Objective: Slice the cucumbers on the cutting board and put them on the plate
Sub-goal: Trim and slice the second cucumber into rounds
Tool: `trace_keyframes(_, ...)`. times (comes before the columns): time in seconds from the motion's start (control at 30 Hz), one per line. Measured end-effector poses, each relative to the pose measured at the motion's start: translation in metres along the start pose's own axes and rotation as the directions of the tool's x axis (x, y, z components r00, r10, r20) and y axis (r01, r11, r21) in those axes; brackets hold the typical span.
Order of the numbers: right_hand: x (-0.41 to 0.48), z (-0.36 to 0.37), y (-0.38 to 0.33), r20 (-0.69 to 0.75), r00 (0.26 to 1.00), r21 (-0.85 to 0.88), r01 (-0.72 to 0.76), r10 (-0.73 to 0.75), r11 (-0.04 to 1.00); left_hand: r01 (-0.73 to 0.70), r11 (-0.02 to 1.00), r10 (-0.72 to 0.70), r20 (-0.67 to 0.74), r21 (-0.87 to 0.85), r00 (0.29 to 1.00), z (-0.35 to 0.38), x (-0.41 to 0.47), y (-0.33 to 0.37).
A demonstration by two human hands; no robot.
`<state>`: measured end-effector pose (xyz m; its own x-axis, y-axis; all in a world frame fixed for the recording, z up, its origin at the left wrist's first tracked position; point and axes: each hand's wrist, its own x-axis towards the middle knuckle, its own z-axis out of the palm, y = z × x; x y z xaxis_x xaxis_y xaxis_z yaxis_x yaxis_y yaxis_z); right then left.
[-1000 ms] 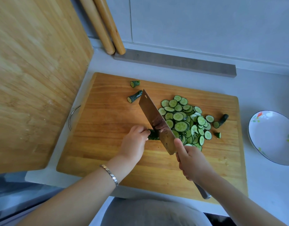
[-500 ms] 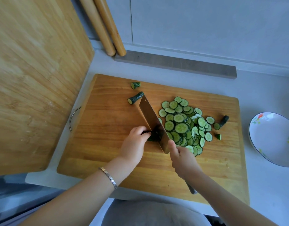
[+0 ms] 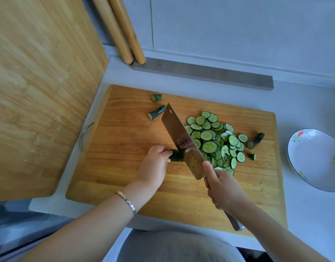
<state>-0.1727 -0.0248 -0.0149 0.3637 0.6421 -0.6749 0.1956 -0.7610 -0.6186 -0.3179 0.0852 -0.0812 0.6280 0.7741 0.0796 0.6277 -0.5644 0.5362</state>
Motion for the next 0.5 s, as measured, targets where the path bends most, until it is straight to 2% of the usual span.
trace_keyframes(0.3,0.003,0.001,0.001,-0.008,1.0,-0.089,0.024,-0.025,0.996,-0.046,0.999,0.046,-0.013,-0.004,0.999,0.0,0.002,0.001)
trace_keyframes(0.5,0.02,0.017,0.004,0.007,1.0,-0.073,-0.011,0.011,0.997,-0.051,0.999,0.05,-0.015,-0.018,0.999,0.001,0.002,0.0)
